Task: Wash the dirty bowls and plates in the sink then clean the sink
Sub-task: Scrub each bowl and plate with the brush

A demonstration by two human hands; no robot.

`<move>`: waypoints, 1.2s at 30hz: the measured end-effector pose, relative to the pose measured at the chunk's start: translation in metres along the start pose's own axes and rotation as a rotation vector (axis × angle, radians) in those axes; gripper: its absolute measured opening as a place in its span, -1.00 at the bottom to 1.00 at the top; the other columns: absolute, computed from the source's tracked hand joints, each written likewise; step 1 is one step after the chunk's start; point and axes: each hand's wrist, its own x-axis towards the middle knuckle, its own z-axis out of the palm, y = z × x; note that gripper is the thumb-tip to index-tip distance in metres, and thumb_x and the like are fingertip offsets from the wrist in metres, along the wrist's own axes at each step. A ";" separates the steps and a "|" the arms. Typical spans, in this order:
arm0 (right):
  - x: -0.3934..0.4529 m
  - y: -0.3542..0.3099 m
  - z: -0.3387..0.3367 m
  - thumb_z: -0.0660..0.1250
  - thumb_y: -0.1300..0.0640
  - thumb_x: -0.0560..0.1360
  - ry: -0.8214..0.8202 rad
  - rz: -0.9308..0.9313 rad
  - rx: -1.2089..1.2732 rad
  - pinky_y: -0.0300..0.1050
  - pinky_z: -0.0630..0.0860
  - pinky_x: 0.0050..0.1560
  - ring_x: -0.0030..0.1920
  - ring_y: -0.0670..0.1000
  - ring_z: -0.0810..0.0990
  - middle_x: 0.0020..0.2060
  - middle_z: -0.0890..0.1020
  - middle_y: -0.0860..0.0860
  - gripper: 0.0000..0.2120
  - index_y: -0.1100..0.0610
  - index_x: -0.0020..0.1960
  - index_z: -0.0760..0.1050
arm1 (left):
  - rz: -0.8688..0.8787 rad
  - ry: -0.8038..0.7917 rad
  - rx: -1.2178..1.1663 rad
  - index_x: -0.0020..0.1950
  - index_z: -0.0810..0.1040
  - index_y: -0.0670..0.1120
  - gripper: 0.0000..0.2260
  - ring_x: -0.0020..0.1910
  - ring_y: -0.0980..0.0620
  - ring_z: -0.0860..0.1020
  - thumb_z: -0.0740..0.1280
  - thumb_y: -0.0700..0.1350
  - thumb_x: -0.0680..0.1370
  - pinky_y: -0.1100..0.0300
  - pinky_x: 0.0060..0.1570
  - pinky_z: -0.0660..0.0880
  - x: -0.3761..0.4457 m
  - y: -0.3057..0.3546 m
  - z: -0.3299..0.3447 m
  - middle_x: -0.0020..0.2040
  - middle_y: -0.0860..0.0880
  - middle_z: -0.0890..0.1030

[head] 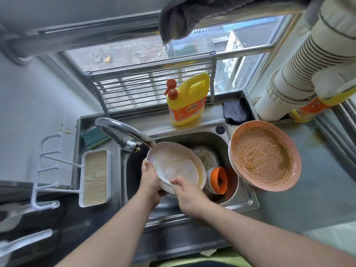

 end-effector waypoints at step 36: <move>-0.004 -0.031 -0.006 0.04 -0.01 0.69 -0.082 0.094 0.091 -0.13 0.43 -0.42 -0.30 0.09 0.54 -0.05 0.59 0.11 -0.73 -0.24 0.29 0.40 | 0.248 0.079 -0.129 0.56 0.36 0.20 -0.63 0.23 -0.09 0.62 -0.05 0.00 0.80 -0.01 0.11 0.60 0.007 -0.007 -0.008 0.38 -0.09 0.57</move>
